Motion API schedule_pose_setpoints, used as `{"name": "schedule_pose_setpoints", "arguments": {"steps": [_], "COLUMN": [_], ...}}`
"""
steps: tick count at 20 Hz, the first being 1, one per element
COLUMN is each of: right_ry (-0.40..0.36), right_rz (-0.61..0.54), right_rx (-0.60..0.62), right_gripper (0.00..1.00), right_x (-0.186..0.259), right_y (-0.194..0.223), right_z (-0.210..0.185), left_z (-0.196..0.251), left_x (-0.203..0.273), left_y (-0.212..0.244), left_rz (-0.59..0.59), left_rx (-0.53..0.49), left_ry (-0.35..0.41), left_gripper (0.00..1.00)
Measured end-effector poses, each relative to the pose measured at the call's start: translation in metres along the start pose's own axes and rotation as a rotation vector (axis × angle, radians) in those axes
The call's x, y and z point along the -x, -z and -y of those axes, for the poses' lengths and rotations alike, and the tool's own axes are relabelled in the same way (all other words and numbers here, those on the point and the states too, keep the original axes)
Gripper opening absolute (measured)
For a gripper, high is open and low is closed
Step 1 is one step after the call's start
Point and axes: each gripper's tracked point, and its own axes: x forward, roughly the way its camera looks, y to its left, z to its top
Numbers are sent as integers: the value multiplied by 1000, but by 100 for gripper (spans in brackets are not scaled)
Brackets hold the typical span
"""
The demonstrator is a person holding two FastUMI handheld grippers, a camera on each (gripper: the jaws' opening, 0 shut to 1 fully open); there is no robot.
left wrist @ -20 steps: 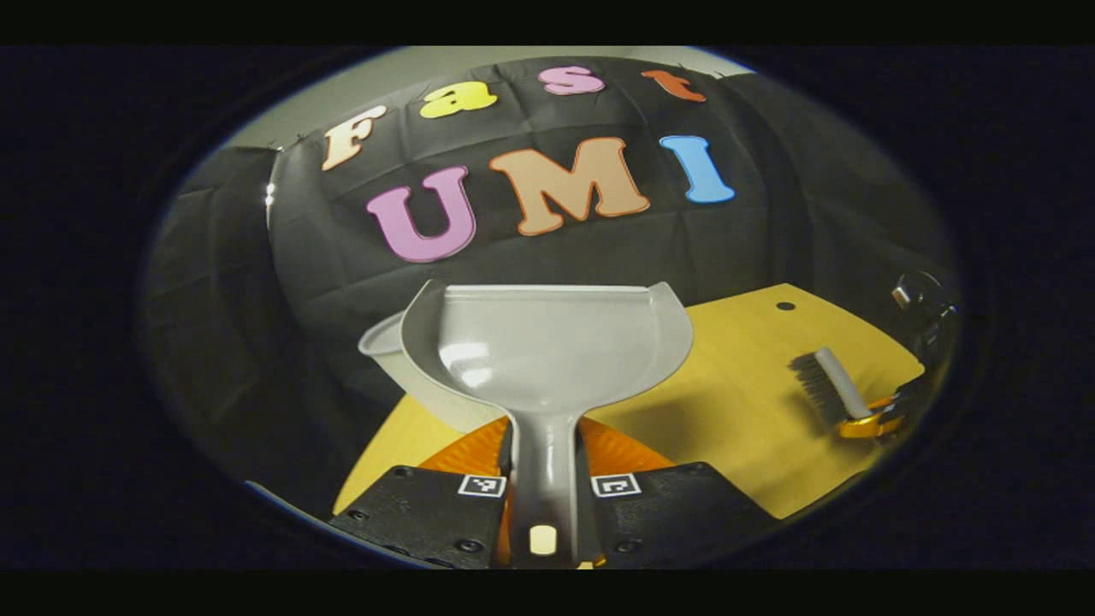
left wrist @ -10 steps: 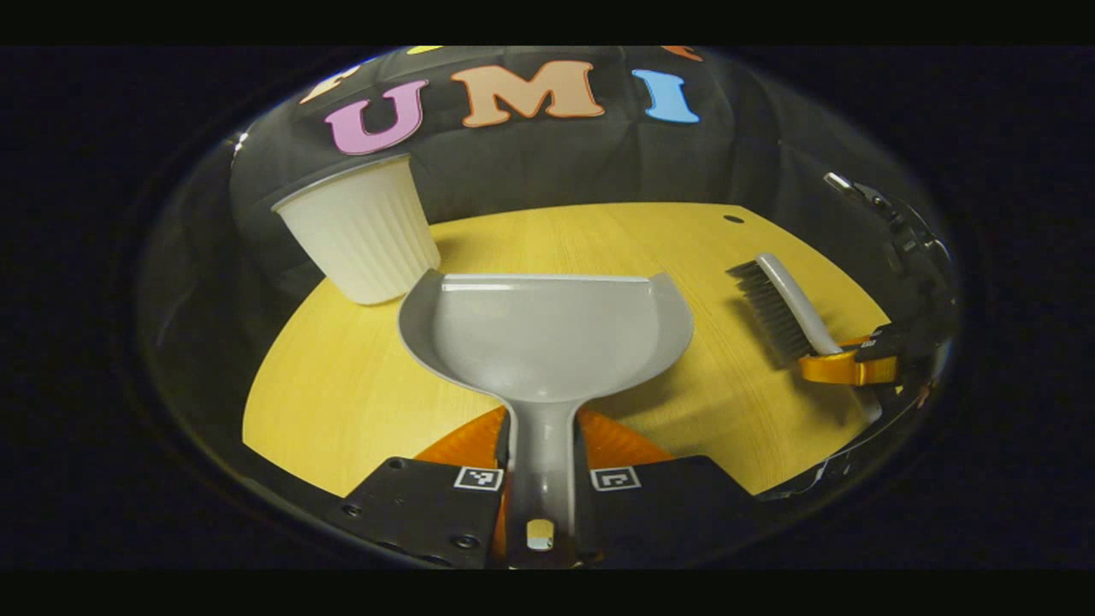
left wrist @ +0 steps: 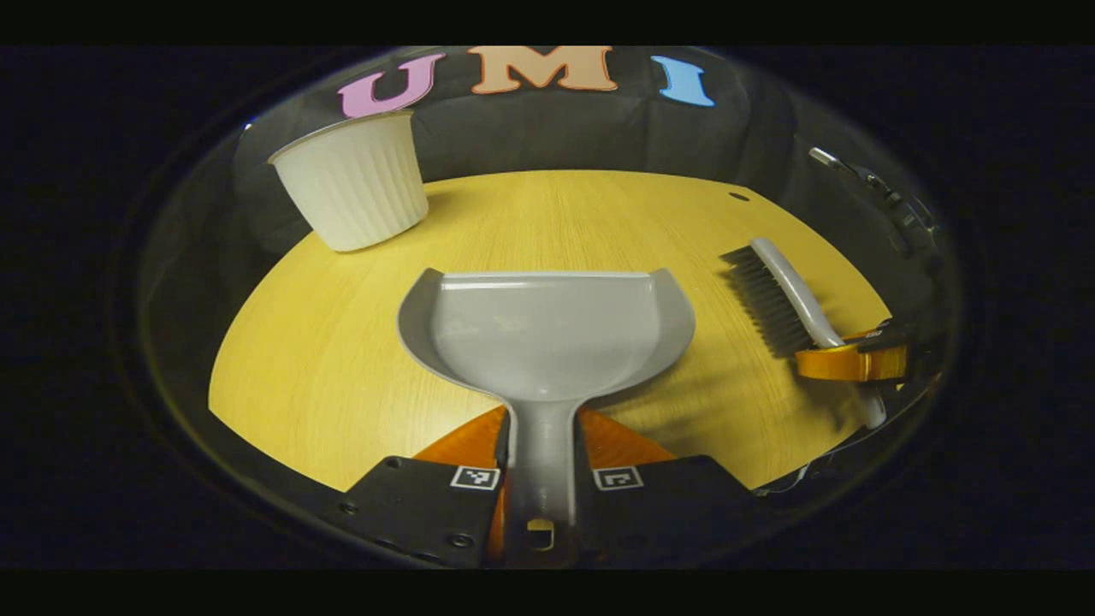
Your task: Pick up the small broom and dustpan from the desktop, sweep the trash into the dustpan with the broom, and then empty the trash into the garbage bin.
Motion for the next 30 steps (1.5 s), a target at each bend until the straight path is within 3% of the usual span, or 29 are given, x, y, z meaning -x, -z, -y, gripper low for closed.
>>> {"name": "schedule_pose_setpoints", "arguments": {"steps": [1,3,5,6,7,11,13,14,18,21,22,24,26,30], "right_ry": [7,11,12,13,12,0,-15,-27,-115,-140,-136,-111,-64,-23], "right_rz": [-3,-13,-14,-8,-1,118,228,288,590,798,848,968,1055,1097], "right_rx": [6,18,28,33,38,72,101,113,122,82,63,23,-17,-83], "right_gripper": [27,58,90,94,100,100,100,100,100,100,100,100,100,100], "right_x": [2,2,0,-6,-4,24,47,61,142,207,224,245,237,222], "right_y": [-1,-4,5,7,8,-10,-26,-33,-58,-72,-75,-77,-73,-72], "right_z": [1,1,3,0,-1,1,5,8,10,14,15,21,20,17], "left_z": [-1,0,2,2,1,-5,-10,-13,-18,-1,1,7,12,12], "left_x": [1,-1,-2,-2,0,16,36,48,132,193,212,249,285,328], "left_y": [5,11,14,12,9,-15,-35,-46,-124,-192,-213,-234,-258,-259], "left_rz": [-27,-39,-14,-3,10,112,190,226,481,729,802,914,1027,1101], "left_rx": [-6,-23,-40,-51,-53,-56,-59,-54,-55,-68,-77,-91,-88,-66], "left_ry": [10,29,30,28,19,-24,-71,-103,-215,-170,-157,-121,-51,40], "left_gripper": [27,41,79,99,97,96,100,96,96,95,100,94,93,93]}}
